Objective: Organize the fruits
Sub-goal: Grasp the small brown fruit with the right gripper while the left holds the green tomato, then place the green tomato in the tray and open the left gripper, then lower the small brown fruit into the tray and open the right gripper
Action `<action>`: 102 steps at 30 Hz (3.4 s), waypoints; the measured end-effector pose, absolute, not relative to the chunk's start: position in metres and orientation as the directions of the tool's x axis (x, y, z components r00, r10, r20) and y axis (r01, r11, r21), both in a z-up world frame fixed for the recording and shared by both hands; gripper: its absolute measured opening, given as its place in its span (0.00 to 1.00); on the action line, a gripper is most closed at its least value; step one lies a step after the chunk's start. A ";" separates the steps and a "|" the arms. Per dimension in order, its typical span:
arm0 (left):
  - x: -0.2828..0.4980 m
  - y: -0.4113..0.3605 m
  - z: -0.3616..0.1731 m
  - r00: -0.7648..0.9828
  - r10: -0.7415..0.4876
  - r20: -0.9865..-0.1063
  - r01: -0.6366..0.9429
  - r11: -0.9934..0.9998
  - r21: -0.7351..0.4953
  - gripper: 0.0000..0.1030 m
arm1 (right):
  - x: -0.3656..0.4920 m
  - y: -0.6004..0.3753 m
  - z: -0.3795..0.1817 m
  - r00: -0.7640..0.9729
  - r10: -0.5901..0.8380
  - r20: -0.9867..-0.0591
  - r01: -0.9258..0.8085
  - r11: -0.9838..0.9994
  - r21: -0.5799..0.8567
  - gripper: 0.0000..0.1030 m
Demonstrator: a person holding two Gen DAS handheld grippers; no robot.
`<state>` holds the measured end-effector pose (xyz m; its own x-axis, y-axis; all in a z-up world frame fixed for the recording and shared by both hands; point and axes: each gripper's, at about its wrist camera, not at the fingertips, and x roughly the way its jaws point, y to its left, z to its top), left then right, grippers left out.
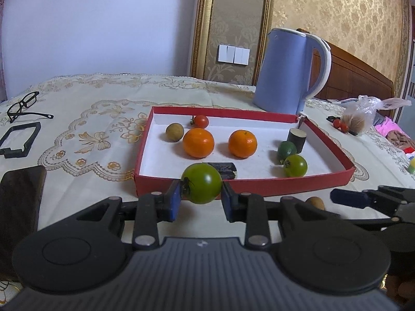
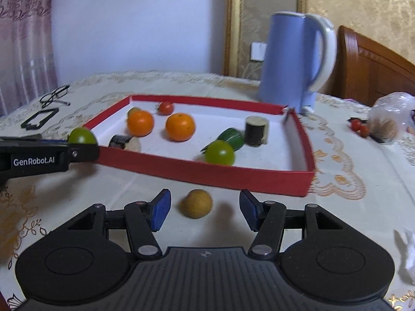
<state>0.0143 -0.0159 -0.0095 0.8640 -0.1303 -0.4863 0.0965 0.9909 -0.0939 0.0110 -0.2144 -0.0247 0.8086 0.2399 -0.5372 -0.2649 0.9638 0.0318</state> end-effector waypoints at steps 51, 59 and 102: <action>0.121 -0.103 0.011 0.861 -0.014 -0.508 0.107 0.982 0.154 0.29 | -0.031 -0.254 -0.017 0.848 0.280 -0.449 -0.251 0.960 0.123 0.27; 0.148 -0.114 0.016 0.856 0.025 -0.516 0.088 0.977 0.193 0.39 | -0.034 -0.263 -0.018 0.855 0.267 -0.445 -0.231 0.964 0.134 0.27; 0.119 -0.103 -0.012 0.902 0.057 -0.427 0.078 0.954 0.291 1.00 | -0.003 -0.276 0.011 0.884 0.237 -0.402 -0.185 0.969 0.164 0.27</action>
<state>0.1188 -0.1029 -0.0121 0.9024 0.0566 -0.4271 0.0777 0.9537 0.2905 -0.0027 -0.2764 0.0113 0.8843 0.2371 -0.4022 -0.1852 0.9689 0.1640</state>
